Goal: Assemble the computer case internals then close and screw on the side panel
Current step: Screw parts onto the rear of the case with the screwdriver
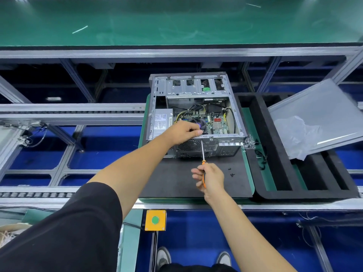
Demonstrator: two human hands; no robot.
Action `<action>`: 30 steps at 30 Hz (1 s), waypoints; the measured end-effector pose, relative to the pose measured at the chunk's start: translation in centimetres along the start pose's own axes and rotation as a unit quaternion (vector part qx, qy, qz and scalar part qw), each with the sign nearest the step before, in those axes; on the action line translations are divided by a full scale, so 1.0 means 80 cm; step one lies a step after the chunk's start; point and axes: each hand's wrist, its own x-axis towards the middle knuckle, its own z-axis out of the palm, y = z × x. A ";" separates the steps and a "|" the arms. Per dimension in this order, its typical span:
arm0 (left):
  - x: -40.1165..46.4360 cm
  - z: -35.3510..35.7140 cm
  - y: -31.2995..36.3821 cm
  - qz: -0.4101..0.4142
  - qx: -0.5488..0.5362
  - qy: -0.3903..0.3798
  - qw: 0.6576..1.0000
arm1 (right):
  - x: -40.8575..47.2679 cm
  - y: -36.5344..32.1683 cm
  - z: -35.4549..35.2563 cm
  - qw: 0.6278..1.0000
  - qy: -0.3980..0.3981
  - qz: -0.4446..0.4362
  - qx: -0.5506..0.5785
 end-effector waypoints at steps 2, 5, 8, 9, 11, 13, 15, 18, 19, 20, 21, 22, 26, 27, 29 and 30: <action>0.000 -0.001 0.001 0.002 0.002 -0.001 1.000 | -0.004 0.002 0.000 0.971 0.108 -0.121 -0.178; 0.001 0.000 0.000 0.004 0.006 0.001 1.000 | -0.005 0.008 0.000 0.856 0.205 -0.259 -0.398; 0.002 0.001 -0.002 0.003 0.006 0.003 1.000 | 0.000 0.009 0.001 0.876 0.166 -0.264 -0.367; 0.002 0.001 -0.002 0.004 0.007 0.004 1.000 | 0.004 0.005 0.001 0.937 0.124 -0.202 -0.258; 0.003 0.002 -0.002 0.006 0.009 0.002 1.000 | 0.006 -0.005 0.004 0.998 -0.004 0.001 0.058; 0.004 0.002 -0.004 0.007 0.006 0.003 1.000 | 0.005 -0.009 0.003 0.969 -0.068 0.109 0.211; 0.004 0.001 -0.004 0.006 0.004 0.005 1.000 | 0.001 -0.005 0.007 0.981 -0.042 0.095 0.167; 0.004 0.002 -0.004 0.007 -0.002 0.007 1.000 | -0.007 -0.002 0.012 0.998 0.060 -0.029 -0.012; 0.004 0.002 -0.004 0.007 -0.003 0.007 1.000 | -0.009 -0.002 0.012 0.987 0.094 -0.087 -0.091; 0.004 0.002 -0.003 0.008 -0.003 0.007 1.000 | -0.010 0.001 0.011 0.965 0.122 -0.142 -0.182; 0.004 0.001 -0.002 0.008 -0.002 0.007 1.000 | -0.009 0.004 0.011 0.933 0.142 -0.194 -0.268; 0.003 0.001 -0.002 0.008 -0.001 0.007 1.000 | -0.008 0.007 0.009 0.896 0.165 -0.232 -0.341; 0.003 0.001 -0.003 0.009 0.002 0.005 1.000 | 0.002 0.005 0.001 0.922 0.119 -0.234 -0.285; 0.004 0.002 -0.004 0.009 0.001 0.006 1.000 | 0.006 -0.002 0.000 0.979 0.066 -0.138 -0.136; 0.004 0.003 -0.004 0.008 0.002 0.006 1.000 | 0.007 -0.015 -0.002 0.982 -0.052 0.083 0.160; 0.004 0.003 -0.004 0.006 0.002 0.004 1.000 | 0.008 -0.016 -0.005 0.964 -0.078 0.131 0.218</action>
